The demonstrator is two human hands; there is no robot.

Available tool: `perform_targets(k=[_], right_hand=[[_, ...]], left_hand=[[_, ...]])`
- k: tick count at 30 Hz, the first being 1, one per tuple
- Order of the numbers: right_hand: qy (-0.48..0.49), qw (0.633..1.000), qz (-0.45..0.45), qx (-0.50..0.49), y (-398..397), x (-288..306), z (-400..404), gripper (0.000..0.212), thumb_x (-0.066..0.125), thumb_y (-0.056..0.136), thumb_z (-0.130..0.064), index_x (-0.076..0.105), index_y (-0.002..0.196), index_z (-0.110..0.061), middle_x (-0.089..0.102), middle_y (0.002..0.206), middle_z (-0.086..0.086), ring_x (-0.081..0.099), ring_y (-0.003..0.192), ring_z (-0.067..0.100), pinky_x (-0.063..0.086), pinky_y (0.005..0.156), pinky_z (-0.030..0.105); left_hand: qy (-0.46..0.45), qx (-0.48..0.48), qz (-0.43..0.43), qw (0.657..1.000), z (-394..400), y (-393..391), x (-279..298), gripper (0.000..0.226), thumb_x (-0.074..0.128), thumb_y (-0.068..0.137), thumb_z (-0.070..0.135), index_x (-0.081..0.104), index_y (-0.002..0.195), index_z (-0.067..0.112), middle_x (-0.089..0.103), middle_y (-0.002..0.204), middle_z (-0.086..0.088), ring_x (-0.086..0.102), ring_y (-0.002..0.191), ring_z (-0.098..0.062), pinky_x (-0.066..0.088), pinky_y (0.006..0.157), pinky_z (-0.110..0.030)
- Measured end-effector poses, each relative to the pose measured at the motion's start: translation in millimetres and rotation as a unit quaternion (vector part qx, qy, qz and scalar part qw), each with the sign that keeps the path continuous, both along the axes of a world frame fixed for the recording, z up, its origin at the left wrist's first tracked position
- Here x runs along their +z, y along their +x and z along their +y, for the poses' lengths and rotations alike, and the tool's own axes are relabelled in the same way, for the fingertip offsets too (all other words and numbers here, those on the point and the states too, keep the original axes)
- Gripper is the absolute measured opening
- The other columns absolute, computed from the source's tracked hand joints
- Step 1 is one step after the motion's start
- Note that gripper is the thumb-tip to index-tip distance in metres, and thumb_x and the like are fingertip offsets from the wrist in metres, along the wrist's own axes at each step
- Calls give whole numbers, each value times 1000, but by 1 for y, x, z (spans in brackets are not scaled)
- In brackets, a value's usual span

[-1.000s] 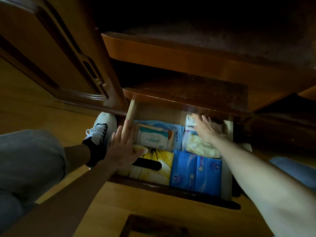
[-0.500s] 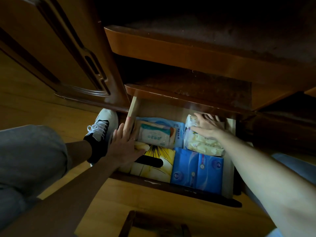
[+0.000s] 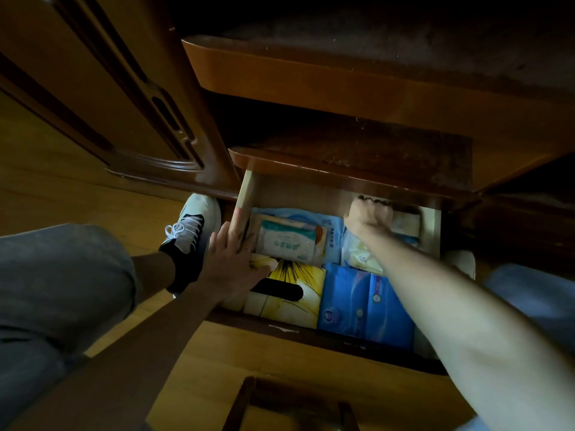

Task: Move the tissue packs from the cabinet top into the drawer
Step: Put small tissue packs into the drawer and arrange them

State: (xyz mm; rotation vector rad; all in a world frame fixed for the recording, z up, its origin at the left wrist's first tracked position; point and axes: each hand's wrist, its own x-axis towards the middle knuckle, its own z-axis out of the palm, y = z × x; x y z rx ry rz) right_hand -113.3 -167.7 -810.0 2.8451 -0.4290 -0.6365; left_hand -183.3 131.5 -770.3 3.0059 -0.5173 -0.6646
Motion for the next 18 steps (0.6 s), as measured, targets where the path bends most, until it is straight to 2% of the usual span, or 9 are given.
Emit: perform_targets(k=[2,4,6,8,9,12,14,16,18], right_hand=[[-7,1000,-8,-6,-4,-5,-7,39,57,95,-54,71,109,-20,75,99,4,70,92,24,41,79,35],[-16,1000,-3,-9,-6,-9,-11,50,52,93,-62,67,118,-21,74,94,2,69,91,23,39,101,44],[-5,999,11,-32,-7,-13,-14,61,50,90,-70,56,133,-28,74,106,5,68,102,27,32,108,54],[22,998,27,-47,-6,-13,-17,65,51,88,-72,52,137,-29,69,120,9,63,111,33,41,92,47],[29,998,32,-44,-5,-12,-18,63,51,89,-71,54,135,-28,67,121,9,62,111,33,40,82,43],[19,998,46,-40,-2,-5,-18,60,48,89,-72,57,128,-28,66,120,9,61,108,31,33,73,39],[6,997,56,-44,-9,-5,-16,62,45,89,-75,54,128,-28,65,109,10,61,94,29,33,67,36],[0,996,68,-50,-21,-9,-13,63,42,91,-74,50,130,-26,55,87,9,50,69,24,33,60,32],[7,996,67,-66,-27,-12,-13,65,42,91,-73,49,132,-24,43,75,8,44,64,24,37,63,32]], left_hand=[[-16,5,9,1000,1,0,0,109,10,70,84,-2,161,25,-19,166,-12,4,150,-36,8,122,-50],[-9,7,15,1000,1,1,0,110,5,67,84,2,161,27,-13,167,-13,6,150,-35,5,122,-51],[-3,8,20,1000,1,2,-3,110,4,67,85,5,161,28,-7,167,-12,6,149,-34,4,122,-51],[2,9,21,1000,1,3,-5,110,5,67,85,8,161,29,-4,166,-11,7,148,-34,4,122,-51],[5,9,21,1000,1,3,-5,109,6,67,85,10,161,29,-3,166,-12,7,148,-34,4,122,-51],[3,9,22,1000,3,2,-8,103,16,73,83,9,161,30,-3,165,-13,7,147,-34,4,122,-52],[-3,10,21,1000,4,3,-9,100,22,75,82,12,160,30,-3,165,-13,8,147,-34,5,122,-52],[-1,8,29,1000,5,3,-9,101,19,74,83,13,160,31,-5,166,-13,8,147,-34,5,122,-53],[-4,9,31,999,5,3,-9,104,14,71,84,17,160,30,-4,166,-13,9,147,-35,6,122,-53]])
